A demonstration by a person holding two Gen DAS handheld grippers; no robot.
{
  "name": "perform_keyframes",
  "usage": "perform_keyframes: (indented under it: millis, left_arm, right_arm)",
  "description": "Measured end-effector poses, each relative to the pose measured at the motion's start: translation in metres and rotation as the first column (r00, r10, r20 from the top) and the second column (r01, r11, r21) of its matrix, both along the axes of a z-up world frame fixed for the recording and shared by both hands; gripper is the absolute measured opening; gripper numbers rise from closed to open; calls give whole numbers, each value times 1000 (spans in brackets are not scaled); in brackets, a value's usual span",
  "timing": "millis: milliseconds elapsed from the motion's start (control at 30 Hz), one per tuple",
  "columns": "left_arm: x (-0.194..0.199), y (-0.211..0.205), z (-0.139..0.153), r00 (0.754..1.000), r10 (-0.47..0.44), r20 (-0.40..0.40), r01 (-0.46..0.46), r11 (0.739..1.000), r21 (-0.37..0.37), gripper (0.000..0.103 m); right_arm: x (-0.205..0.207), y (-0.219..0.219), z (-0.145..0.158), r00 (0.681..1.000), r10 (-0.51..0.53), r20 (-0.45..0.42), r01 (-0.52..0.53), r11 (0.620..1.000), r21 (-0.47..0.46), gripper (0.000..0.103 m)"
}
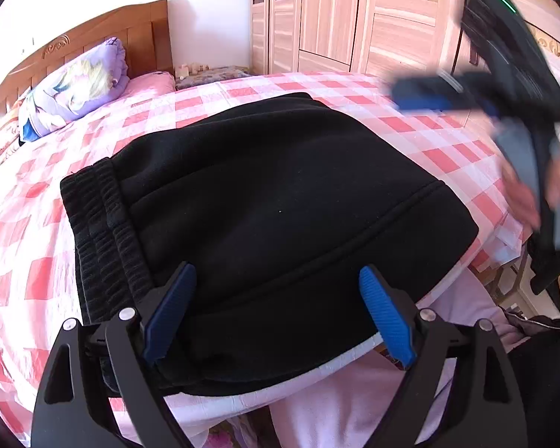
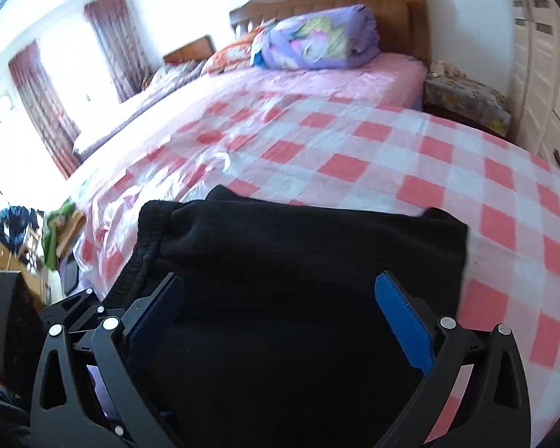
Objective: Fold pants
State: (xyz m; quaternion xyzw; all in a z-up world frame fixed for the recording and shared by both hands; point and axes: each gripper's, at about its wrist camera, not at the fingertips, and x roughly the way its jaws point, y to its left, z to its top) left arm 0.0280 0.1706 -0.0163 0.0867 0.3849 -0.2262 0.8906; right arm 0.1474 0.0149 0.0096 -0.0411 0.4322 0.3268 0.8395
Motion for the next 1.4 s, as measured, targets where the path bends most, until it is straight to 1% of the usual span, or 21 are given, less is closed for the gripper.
perform_keyframes:
  millis: [67,133,233,300,333,400,467,500,567,633,700,733,800,900,933,1067,1167,1233,1267,1367,1400]
  left_arm:
    - [-2,1,0,1000,-4,6,4,1000,-5,88]
    - [-3,1,0,1000,-9,14,9,1000,-2,88]
    - [-3,1,0,1000,-10,16,10,1000,-2,88]
    - [-2,0,-1,1000,-10,15,10,1000,2,88]
    - [-1,2,-1,1000,-4,17,4,1000,0,88]
    - [2,4,0,1000,-7,13,8,1000,-17,89]
    - [4,5,0,1000,-17,6,17,1000,-19,89]
    - [4,4,1,1000,-21,7,21,1000,-13,90]
    - [3,4,0,1000,-20,14,20,1000,-11,91]
    - [3,3,0,1000,-15,18,15,1000,-15,92]
    - [3,1,-1,1000,-11,21,11,1000,-13,95]
    - [3,0,-1,1000,-9,22,9,1000,-7,95]
    - [3,-2,-1,1000,-8,21,8,1000,2,96]
    - [5,-4,-1,1000,-12,8,12,1000,1,96]
    - [5,-4,-1,1000,-14,6,14,1000,4,96]
    - [4,-2,-1,1000,-18,7,18,1000,5,96]
    - [4,-3,-1,1000,-17,11,17,1000,4,97]
    - [4,-4,-2,1000,-15,13,15,1000,4,98]
    - [4,-4,-2,1000,-14,14,14,1000,5,99]
    - [5,-6,-2,1000,-15,11,14,1000,9,99]
    - [5,-6,-1,1000,-17,7,17,1000,8,99]
  right_arm:
    - [27,35,-14,1000,28,-11,-29,991,-127,99]
    - [60,59,-41,1000,-23,10,25,949,-314,99]
    - [93,53,-51,996,-10,-88,-9,977,-212,98]
    - [88,46,-40,999,-17,-36,10,979,-202,98]
    - [86,38,-32,998,-45,-31,40,985,-166,98]
    - [86,9,-15,989,-101,-104,101,995,-8,98]
    - [85,-11,0,985,-126,-118,135,989,68,98]
    - [83,-16,3,985,-135,-106,141,988,57,98]
    - [80,-11,-3,989,-93,-113,91,996,-27,98]
    - [80,4,-28,990,-85,-113,63,981,-184,98]
    - [82,12,-51,996,-79,-36,65,956,-287,99]
    - [87,9,-51,994,-106,-16,99,964,-248,99]
    - [96,-5,-40,983,-172,-64,160,974,-160,99]
    - [100,-39,-14,970,-182,-163,198,976,86,98]
    - [99,-47,-7,968,-203,-147,217,972,89,98]
    - [85,-71,4,970,-231,-79,230,973,-23,98]
    - [75,-67,-18,981,-183,-64,173,975,-140,98]
    - [86,-63,-54,976,-217,-15,203,933,-298,98]
    - [92,-66,-63,969,-246,14,239,920,-310,98]
    - [98,-89,-55,935,-355,-6,350,924,-151,98]
    - [93,-93,-47,927,-374,21,374,919,-121,98]
